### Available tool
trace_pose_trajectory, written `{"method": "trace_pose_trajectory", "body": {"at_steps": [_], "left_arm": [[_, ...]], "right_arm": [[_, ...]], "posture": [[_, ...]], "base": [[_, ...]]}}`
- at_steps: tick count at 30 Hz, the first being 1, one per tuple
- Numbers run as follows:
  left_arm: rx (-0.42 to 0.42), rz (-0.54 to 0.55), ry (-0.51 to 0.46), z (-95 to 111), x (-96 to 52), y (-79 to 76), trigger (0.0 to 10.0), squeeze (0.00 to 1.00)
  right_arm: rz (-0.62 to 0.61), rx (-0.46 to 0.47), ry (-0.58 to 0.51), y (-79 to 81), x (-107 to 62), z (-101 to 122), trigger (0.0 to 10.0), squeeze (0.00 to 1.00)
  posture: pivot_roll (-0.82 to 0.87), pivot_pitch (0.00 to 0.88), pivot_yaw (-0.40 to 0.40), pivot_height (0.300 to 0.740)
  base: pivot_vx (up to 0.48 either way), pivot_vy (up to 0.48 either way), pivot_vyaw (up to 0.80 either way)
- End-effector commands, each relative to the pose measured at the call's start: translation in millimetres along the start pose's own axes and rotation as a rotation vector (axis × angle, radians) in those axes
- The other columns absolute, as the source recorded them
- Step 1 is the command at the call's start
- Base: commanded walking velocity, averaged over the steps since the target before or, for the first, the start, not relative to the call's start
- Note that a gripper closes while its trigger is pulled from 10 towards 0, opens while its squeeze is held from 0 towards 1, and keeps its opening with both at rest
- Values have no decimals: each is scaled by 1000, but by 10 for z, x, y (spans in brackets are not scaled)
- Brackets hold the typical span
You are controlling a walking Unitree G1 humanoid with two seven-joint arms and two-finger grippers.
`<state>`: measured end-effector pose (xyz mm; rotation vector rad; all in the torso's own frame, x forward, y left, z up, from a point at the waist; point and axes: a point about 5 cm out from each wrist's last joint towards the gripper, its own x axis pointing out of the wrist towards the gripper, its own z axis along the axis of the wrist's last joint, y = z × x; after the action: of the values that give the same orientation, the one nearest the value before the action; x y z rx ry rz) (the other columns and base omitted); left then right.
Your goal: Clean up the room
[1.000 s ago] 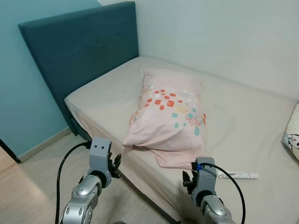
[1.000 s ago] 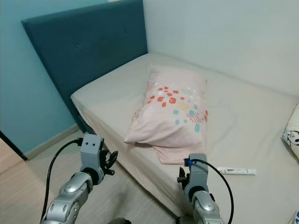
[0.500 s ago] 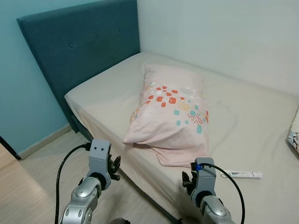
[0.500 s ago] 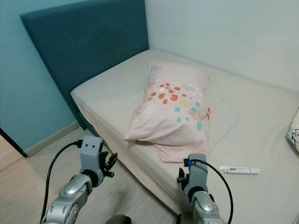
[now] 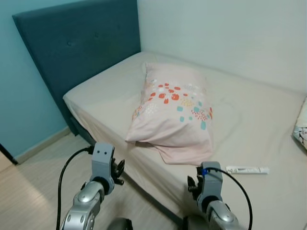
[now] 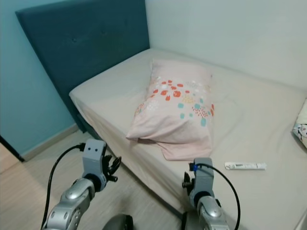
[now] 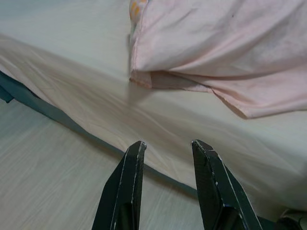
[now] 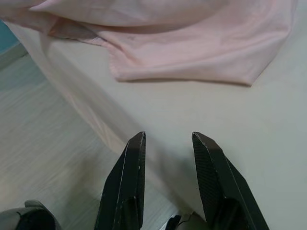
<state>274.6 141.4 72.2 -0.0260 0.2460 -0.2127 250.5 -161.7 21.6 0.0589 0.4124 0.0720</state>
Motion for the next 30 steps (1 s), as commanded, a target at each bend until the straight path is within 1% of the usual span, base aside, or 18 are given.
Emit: {"method": "trace_pose_trajectory", "body": {"at_steps": [1,12,15,16,17,20,30], "left_arm": [[17,6,17,-21,-23,45,10000,0],[15,-1,19,-21,-28,44,10000,0],[8,-3,17,-14,-29,44,10000,0],[7,-3,18,-14,-31,46,10000,0],[7,-3,18,-14,-31,46,10000,0],[7,-3,18,-14,-34,50,10000,0],[16,-5,18,-7,-29,58,10000,0]], "right_arm": [[7,8,21,41,-6,-40,10000,0],[6,14,20,42,-13,-43,10000,0],[12,36,-4,44,-9,-5,10000,0],[22,64,-25,52,-16,26,10000,0],[22,64,-25,52,-16,26,10000,0],[23,75,-27,55,-16,42,10000,0],[39,61,-27,72,-11,42,10000,0]], "posture": [[43,39,42,597],[44,41,44,597],[46,42,45,597],[48,42,44,597],[48,42,44,597],[47,42,45,602],[49,38,48,632]], "base": [[0,0,0],[0,0,0],[0,0,0],[0,0,0],[0,0,0],[0,0,0],[0,0,0]]}}
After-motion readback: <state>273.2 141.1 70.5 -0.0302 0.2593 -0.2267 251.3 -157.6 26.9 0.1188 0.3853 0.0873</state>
